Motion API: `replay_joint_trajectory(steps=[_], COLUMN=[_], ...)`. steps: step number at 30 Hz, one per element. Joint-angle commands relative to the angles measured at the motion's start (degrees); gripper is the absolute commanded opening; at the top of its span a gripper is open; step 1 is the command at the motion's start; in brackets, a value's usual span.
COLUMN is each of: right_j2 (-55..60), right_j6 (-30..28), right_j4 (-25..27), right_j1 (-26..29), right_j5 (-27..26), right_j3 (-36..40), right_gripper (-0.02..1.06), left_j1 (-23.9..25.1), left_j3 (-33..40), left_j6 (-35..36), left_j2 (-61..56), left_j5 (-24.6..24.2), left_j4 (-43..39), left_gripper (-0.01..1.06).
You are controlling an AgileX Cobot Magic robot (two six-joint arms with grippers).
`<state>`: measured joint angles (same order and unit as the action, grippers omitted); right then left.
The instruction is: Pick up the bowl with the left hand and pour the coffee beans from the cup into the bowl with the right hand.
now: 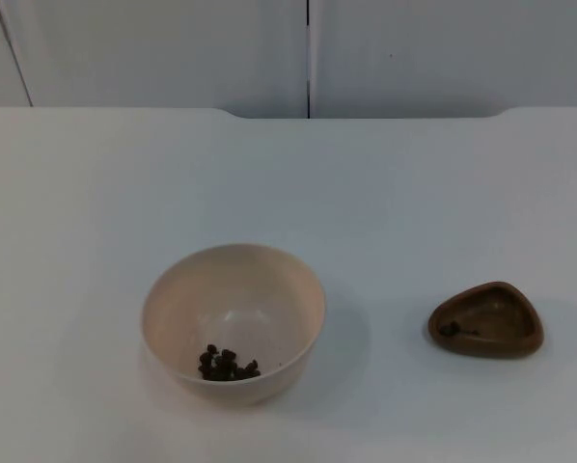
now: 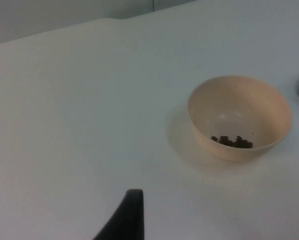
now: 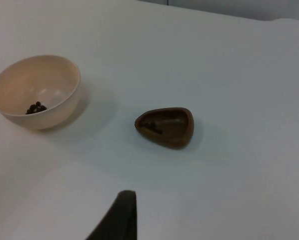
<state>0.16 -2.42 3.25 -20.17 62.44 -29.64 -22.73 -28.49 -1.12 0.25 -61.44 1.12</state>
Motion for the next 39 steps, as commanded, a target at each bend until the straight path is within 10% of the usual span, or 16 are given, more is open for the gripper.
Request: replay_joint_trajectory(steps=[1,16,39], right_j2=[-0.2,-0.2,-0.2], right_j6=[0.1,0.1,0.3], right_j4=[-0.1,0.0,0.2], right_j1=[0.3,0.7,2.4], right_j5=[-0.7,-0.7,-0.7], right_j3=[0.1,0.1,0.1], right_gripper=[1.05,1.05,1.05], left_j1=[-0.1,0.3,21.3], left_j3=[0.2,0.2,0.2], left_j6=[0.1,0.1,0.1], left_j2=[-0.3,-0.3,-0.3], left_j5=[-0.2,-0.2,-0.2], left_j4=[-0.1,-0.3,-0.3], left_gripper=[1.05,1.05,1.05])
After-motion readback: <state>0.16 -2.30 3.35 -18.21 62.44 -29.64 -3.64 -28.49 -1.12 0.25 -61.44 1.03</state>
